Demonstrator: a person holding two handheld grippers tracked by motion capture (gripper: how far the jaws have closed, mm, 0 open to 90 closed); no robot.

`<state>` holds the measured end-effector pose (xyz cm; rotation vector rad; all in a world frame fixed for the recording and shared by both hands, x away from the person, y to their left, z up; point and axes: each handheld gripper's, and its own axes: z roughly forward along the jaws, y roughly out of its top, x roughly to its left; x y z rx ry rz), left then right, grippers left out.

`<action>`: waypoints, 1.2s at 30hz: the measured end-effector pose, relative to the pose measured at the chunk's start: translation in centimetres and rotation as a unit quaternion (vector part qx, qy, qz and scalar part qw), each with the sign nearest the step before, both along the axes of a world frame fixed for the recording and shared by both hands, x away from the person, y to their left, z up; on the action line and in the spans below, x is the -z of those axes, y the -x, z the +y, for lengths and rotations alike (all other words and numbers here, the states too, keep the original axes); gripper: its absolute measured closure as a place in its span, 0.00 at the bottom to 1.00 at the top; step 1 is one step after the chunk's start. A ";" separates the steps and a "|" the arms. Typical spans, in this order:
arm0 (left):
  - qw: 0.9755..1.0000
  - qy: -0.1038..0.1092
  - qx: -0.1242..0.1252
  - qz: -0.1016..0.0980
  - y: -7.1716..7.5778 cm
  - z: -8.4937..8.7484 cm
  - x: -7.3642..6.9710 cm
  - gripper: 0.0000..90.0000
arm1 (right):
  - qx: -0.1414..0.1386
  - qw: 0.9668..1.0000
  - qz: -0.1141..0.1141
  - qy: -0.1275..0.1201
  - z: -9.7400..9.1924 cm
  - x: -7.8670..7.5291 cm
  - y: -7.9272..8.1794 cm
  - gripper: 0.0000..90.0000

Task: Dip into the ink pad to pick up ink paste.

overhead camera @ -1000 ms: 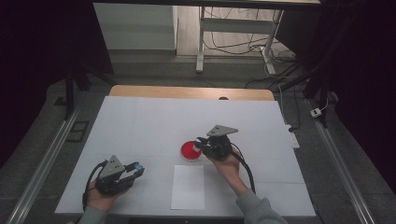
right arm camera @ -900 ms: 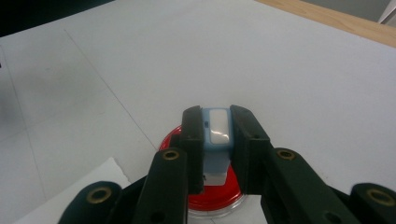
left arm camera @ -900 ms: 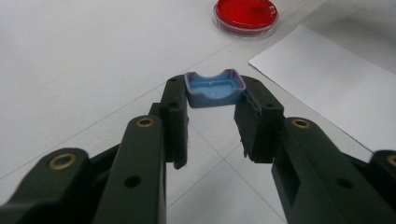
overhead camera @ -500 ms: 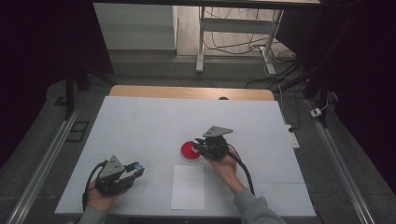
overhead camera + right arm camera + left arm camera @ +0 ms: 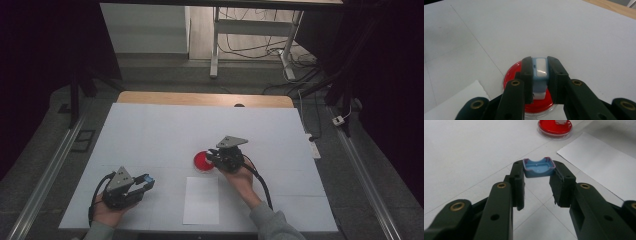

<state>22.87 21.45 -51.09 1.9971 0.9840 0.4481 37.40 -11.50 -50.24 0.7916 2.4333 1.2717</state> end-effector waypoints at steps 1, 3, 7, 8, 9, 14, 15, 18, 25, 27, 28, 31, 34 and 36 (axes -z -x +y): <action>1.000 0.000 0.000 0.000 0.0 0.0 0.0 0.72 | 0.000 1.000 0.000 -0.001 0.0 0.0 0.0 0.84; 1.000 0.000 0.000 0.001 0.0 0.0 0.0 0.72 | 0.000 1.000 0.001 -0.003 0.0 0.1 0.0 0.84; 1.000 0.000 0.001 0.001 0.0 0.0 0.0 0.72 | 0.001 1.000 0.003 -0.003 0.0 0.1 0.0 0.84; 1.000 0.000 0.000 0.001 0.0 0.0 0.0 0.72 | 0.001 1.000 0.003 -0.004 0.0 0.1 -0.1 0.84; 1.000 0.000 0.000 0.001 0.0 0.0 0.0 0.72 | 0.001 1.000 0.004 -0.003 -0.1 0.1 -0.1 0.84; 1.000 0.000 0.000 0.001 0.0 0.0 0.0 0.72 | 0.001 1.000 0.004 -0.002 0.0 0.1 -0.1 0.84; 1.000 0.000 0.000 0.001 0.0 0.0 0.0 0.72 | 0.001 1.000 0.005 -0.001 0.0 0.1 -0.1 0.84; 1.000 -0.001 0.000 0.002 0.0 0.0 0.0 0.72 | 0.001 1.000 0.003 0.001 0.0 0.2 0.0 0.84; 1.000 -0.001 0.000 0.002 0.0 0.0 0.0 0.72 | 0.001 1.000 0.003 0.001 0.1 0.2 0.0 0.84; 1.000 0.000 0.000 0.002 0.0 0.0 0.0 0.72 | 0.003 1.000 0.002 0.003 0.0 0.2 0.0 0.84; 1.000 0.000 0.000 0.002 0.0 0.0 0.0 0.72 | 0.002 1.000 0.002 -0.002 0.0 0.1 0.0 0.84; 1.000 0.000 0.000 0.001 0.0 0.0 0.0 0.72 | 0.003 1.000 0.002 -0.003 0.0 0.0 0.0 0.84; 1.000 0.000 0.000 0.001 0.0 0.1 0.0 0.72 | 0.004 1.000 0.002 -0.001 -0.1 0.0 0.1 0.84; 1.000 0.001 -0.001 0.001 0.0 0.1 0.0 0.72 | 0.003 1.000 -0.001 0.000 -0.1 0.0 0.1 0.84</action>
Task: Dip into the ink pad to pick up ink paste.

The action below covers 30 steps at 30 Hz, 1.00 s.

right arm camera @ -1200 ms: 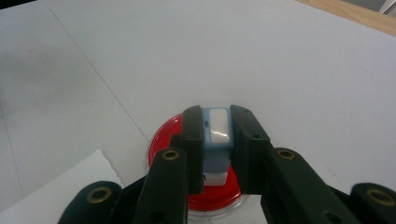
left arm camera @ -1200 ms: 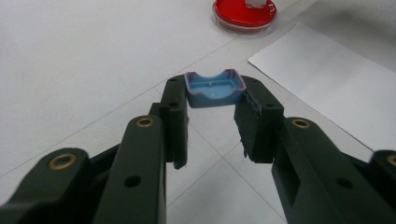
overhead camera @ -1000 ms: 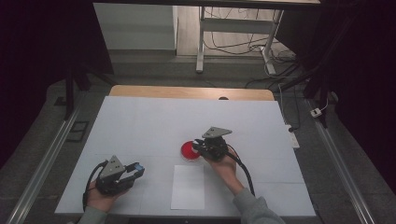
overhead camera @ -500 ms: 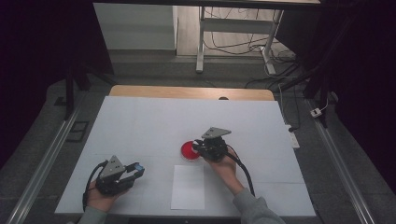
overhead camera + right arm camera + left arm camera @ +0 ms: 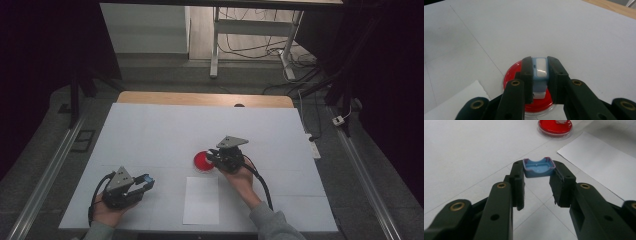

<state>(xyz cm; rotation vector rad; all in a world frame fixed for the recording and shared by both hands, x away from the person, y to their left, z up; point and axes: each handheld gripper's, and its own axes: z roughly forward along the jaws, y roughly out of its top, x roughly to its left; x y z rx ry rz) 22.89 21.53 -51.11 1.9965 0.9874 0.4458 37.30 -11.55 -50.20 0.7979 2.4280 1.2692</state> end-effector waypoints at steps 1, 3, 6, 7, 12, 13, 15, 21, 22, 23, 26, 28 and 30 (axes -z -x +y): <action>1.000 0.001 0.000 0.000 0.0 0.0 0.0 0.72 | 0.001 1.000 -0.002 -0.001 0.0 0.0 0.0 0.84; 1.000 0.001 0.000 0.000 0.0 0.0 0.0 0.72 | 0.002 1.000 -0.005 -0.003 0.0 -0.1 0.1 0.84; 1.000 0.001 0.000 0.000 0.0 0.0 0.0 0.72 | 0.001 1.000 -0.009 -0.009 -0.2 -0.4 0.2 0.84; 1.000 0.001 0.000 0.000 0.0 0.0 0.0 0.72 | 0.002 1.000 -0.011 -0.012 -0.2 -0.5 0.2 0.84; 1.000 0.001 0.000 0.000 0.0 0.0 0.0 0.72 | 0.001 1.000 -0.015 -0.026 -0.4 -0.9 0.3 0.84; 1.000 0.001 0.000 0.000 0.0 0.0 0.0 0.72 | 0.001 0.999 -0.016 -0.028 -0.4 -1.0 0.3 0.84; 1.000 0.001 0.000 0.000 0.0 0.0 0.0 0.72 | 0.003 0.999 -0.017 -0.029 -0.5 -1.1 0.4 0.84; 1.000 0.001 0.000 0.001 0.0 0.0 0.0 0.72 | 0.000 0.999 -0.020 -0.036 -0.4 -1.2 0.5 0.84; 1.000 0.001 0.000 0.001 0.0 0.0 0.0 0.72 | -0.001 0.999 -0.021 -0.035 -0.4 -1.3 0.5 0.84; 1.000 0.001 0.000 0.000 0.0 0.0 0.0 0.72 | -0.001 0.999 -0.020 -0.037 -0.3 -1.3 0.5 0.84; 1.000 0.001 0.000 0.000 0.0 0.0 0.0 0.72 | -0.006 0.999 -0.020 -0.038 -0.2 -1.3 0.6 0.84; 1.000 0.001 0.000 0.001 0.0 0.0 0.0 0.72 | -0.007 0.999 -0.020 -0.037 -0.1 -1.3 0.6 0.84; 1.000 0.001 0.000 0.001 0.0 0.0 0.0 0.72 | -0.009 0.999 -0.019 -0.039 0.1 -1.3 0.7 0.84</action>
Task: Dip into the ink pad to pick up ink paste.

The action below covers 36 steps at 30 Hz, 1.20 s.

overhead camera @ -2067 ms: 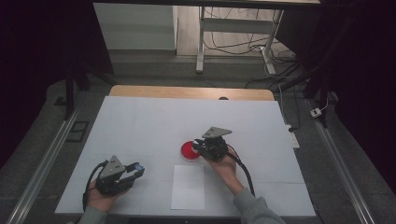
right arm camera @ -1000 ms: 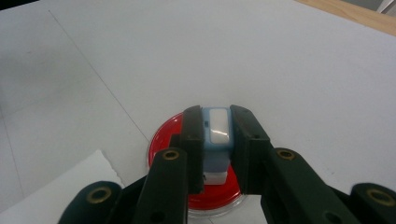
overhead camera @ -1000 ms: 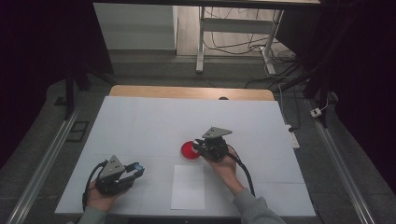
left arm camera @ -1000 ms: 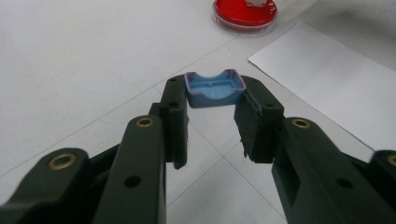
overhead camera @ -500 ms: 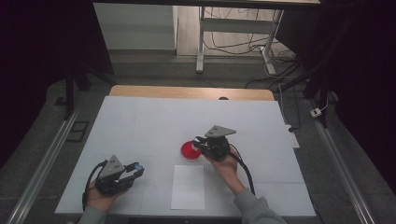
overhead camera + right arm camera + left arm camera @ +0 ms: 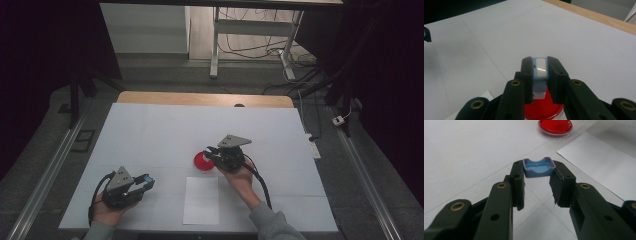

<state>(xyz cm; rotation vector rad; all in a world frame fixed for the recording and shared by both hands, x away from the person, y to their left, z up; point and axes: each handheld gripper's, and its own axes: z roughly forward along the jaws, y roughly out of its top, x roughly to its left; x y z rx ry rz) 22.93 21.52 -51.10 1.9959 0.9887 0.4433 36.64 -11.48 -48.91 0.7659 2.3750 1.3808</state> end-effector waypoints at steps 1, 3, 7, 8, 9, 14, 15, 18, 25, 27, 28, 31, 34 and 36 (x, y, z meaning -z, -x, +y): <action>1.000 0.000 0.000 0.000 0.0 0.0 0.0 0.72 | -0.001 1.000 0.000 0.001 0.0 0.0 0.0 0.84; 1.000 0.000 0.000 0.000 0.0 0.0 0.0 0.72 | -0.003 1.000 0.001 0.002 0.1 0.0 0.0 0.84; 1.000 -0.001 0.001 0.000 0.0 -0.1 0.0 0.72 | -0.004 1.000 0.000 -0.001 0.4 0.0 0.0 0.84; 1.000 -0.001 0.001 0.000 0.0 -0.1 0.0 0.72 | -0.007 1.000 0.002 -0.002 0.6 0.0 0.0 0.84; 1.000 -0.001 0.001 0.000 0.0 0.0 0.0 0.72 | -0.007 1.000 0.002 0.000 0.7 0.1 0.0 0.84; 1.000 -0.001 0.001 0.000 0.0 0.0 0.0 0.72 | -0.014 1.000 0.002 0.010 1.4 0.3 -0.1 0.84; 1.000 -0.001 0.001 0.000 0.0 0.0 0.0 0.72 | -0.014 1.000 0.003 0.012 1.6 0.4 -0.1 0.84; 1.000 -0.001 0.001 0.000 0.0 0.0 0.0 0.72 | -0.016 1.000 0.005 0.015 1.9 0.6 -0.1 0.84; 1.000 0.000 0.002 0.001 0.0 0.0 0.0 0.72 | -0.012 1.000 0.007 0.025 1.9 0.9 -0.3 0.84; 1.000 -0.001 0.002 0.001 0.0 0.0 0.0 0.72 | -0.012 1.000 0.007 0.027 1.9 0.9 -0.3 0.84; 1.000 -0.001 0.002 0.001 0.0 0.0 0.0 0.72 | -0.012 1.000 0.008 0.028 1.9 0.9 -0.3 0.84; 1.000 -0.001 0.002 0.001 0.0 0.0 0.0 0.72 | -0.011 0.999 0.009 0.033 1.9 1.1 -0.4 0.84; 1.000 -0.001 0.002 0.001 0.0 0.0 0.1 0.72 | -0.011 0.999 0.010 0.038 2.0 1.4 -0.4 0.84; 1.000 -0.002 0.002 0.001 0.0 0.0 0.1 0.72 | -0.012 0.999 0.011 0.043 2.1 1.4 -0.4 0.84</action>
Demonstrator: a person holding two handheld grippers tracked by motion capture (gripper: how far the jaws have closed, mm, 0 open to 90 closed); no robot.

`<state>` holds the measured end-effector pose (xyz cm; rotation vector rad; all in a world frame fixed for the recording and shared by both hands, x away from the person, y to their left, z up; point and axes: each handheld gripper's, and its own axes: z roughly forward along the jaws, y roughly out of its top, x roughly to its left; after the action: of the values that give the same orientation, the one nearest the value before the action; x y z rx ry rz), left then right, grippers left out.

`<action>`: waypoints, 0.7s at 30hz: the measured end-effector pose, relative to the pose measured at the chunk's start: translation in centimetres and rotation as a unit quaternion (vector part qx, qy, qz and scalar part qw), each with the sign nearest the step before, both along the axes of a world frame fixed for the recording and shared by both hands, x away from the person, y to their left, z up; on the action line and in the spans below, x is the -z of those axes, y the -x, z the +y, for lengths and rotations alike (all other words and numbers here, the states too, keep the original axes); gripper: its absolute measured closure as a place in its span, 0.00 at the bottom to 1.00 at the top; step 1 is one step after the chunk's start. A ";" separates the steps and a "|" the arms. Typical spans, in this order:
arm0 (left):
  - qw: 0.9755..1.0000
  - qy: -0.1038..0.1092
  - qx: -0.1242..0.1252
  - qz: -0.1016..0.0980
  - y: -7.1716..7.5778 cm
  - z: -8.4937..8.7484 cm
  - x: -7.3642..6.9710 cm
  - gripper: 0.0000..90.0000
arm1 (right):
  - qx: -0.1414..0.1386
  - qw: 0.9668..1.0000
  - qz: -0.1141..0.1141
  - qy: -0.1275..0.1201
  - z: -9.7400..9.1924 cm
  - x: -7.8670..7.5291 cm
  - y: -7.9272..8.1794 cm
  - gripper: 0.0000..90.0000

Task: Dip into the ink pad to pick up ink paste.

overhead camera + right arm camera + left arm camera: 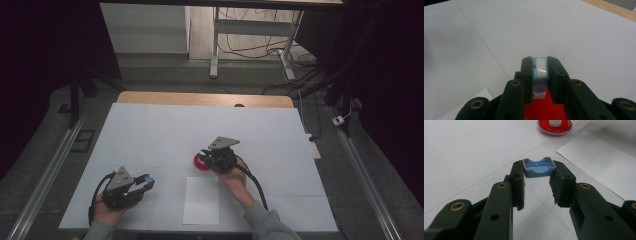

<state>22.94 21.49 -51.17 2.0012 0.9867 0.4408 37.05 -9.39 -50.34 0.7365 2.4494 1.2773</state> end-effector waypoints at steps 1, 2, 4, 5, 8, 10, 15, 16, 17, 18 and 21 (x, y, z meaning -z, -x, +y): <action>1.000 0.000 0.000 0.000 0.0 0.0 0.0 0.72 | 0.000 1.000 -0.001 0.000 0.0 0.0 0.0 0.84; 1.000 0.000 0.000 0.000 0.0 0.0 0.0 0.72 | 0.000 1.000 -0.002 0.001 0.0 0.0 0.0 0.84; 1.000 0.001 0.000 0.000 0.0 0.0 0.0 0.72 | -0.001 1.000 -0.001 0.001 0.0 0.0 0.0 0.84; 1.000 0.001 0.000 0.000 0.0 0.0 0.0 0.72 | 0.000 1.000 -0.001 0.001 0.0 0.0 0.0 0.84; 1.000 0.000 -0.001 0.000 0.0 0.1 0.0 0.72 | -0.001 1.000 -0.003 0.001 0.0 0.0 0.0 0.84; 1.000 0.000 -0.001 0.000 0.0 0.0 0.0 0.72 | -0.001 1.000 -0.002 0.001 0.0 0.1 0.0 0.84; 1.000 -0.001 0.000 0.000 0.0 0.0 0.0 0.72 | -0.001 1.000 0.000 -0.001 0.0 0.1 0.0 0.84; 1.000 -0.001 0.000 0.000 0.0 0.0 0.0 0.72 | 0.000 1.000 0.000 -0.001 0.0 0.1 0.0 0.84; 1.000 -0.001 0.000 0.000 0.0 0.0 0.0 0.72 | 0.001 1.000 0.001 -0.001 0.0 0.1 0.0 0.84; 1.000 0.000 0.000 0.000 0.0 0.0 0.0 0.72 | 0.001 1.000 0.002 -0.001 0.0 0.1 0.0 0.84; 1.000 0.001 0.000 0.000 0.0 0.0 0.0 0.72 | 0.000 1.000 0.002 -0.001 0.0 0.1 0.0 0.84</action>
<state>22.95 21.50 -51.18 2.0003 0.9874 0.4397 37.09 -9.36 -50.49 0.7406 2.4516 1.2792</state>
